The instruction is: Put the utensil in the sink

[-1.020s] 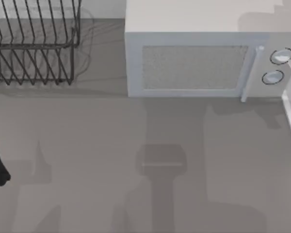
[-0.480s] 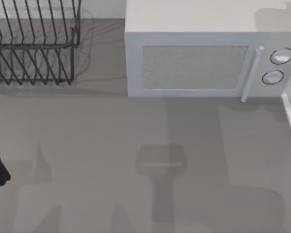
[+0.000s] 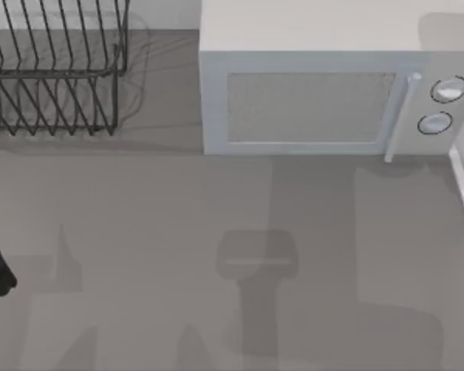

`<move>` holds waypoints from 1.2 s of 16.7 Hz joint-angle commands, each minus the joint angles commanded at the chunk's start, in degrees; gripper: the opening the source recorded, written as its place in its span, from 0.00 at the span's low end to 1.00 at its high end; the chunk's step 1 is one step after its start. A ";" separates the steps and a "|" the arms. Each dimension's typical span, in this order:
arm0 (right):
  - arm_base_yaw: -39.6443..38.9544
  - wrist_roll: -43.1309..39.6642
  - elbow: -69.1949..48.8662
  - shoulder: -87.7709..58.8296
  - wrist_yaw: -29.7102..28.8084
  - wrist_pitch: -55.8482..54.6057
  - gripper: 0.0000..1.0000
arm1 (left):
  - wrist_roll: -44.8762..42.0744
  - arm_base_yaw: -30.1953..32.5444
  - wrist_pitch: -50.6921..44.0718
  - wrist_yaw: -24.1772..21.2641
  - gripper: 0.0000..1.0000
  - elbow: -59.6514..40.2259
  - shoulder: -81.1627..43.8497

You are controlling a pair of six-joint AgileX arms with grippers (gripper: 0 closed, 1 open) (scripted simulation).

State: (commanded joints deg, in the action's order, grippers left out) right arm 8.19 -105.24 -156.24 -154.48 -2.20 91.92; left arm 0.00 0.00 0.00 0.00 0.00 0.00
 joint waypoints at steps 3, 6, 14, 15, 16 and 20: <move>-0.01 -0.06 9.46 2.57 0.09 -5.93 0.00 | 0.00 0.00 0.00 0.00 1.00 0.00 0.00; 0.21 0.06 15.32 4.64 0.14 -10.58 0.00 | 0.00 0.00 0.00 0.00 1.00 0.00 0.00; 0.29 0.08 16.24 5.03 0.16 -11.46 0.23 | 0.00 0.00 0.00 0.00 1.00 0.00 0.00; 0.29 0.08 16.24 5.03 0.16 -11.46 0.30 | 0.00 0.00 0.00 0.00 1.00 0.00 0.00; 0.29 0.08 16.24 5.03 0.16 -11.46 0.38 | 0.00 0.00 0.00 0.00 1.00 0.00 0.00; 0.29 0.08 16.24 5.03 0.16 -11.46 0.68 | 0.00 0.00 0.00 0.00 1.00 0.00 0.00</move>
State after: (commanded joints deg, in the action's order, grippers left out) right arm 8.48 -105.16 -140.00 -149.45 -2.04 80.47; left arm 0.00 0.00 0.00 0.00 0.00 0.00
